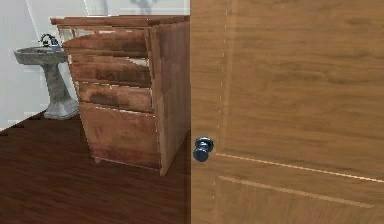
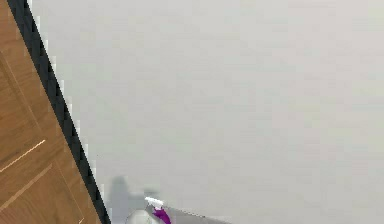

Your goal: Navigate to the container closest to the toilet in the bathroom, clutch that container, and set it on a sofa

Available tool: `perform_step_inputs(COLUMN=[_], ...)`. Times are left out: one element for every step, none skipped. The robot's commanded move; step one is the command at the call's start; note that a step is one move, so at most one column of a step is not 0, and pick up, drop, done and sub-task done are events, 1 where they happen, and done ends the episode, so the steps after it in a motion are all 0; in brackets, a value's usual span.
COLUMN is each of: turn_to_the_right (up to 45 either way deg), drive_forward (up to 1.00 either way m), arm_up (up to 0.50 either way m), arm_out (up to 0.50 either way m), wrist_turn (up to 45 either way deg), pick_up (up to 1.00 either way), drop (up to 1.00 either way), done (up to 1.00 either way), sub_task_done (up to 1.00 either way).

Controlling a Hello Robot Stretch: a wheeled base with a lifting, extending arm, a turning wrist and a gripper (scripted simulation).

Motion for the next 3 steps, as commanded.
perform_step_inputs(turn_to_the_right=[0.0, 0.0, 0.0], drive_forward=[0.00, 0.00, 0.00], arm_up=[0.50, 0.22, 0.00], arm_out=[0.00, 0.00, 0.18], wrist_turn=[0.0, 0.0, 0.0], pick_up=[0.00, 0.00, 0.00], drop=[0.00, 0.00, 0.00], done=[0.00, 0.00, 0.00], sub_task_done=[0.00, 0.00, 0.00])
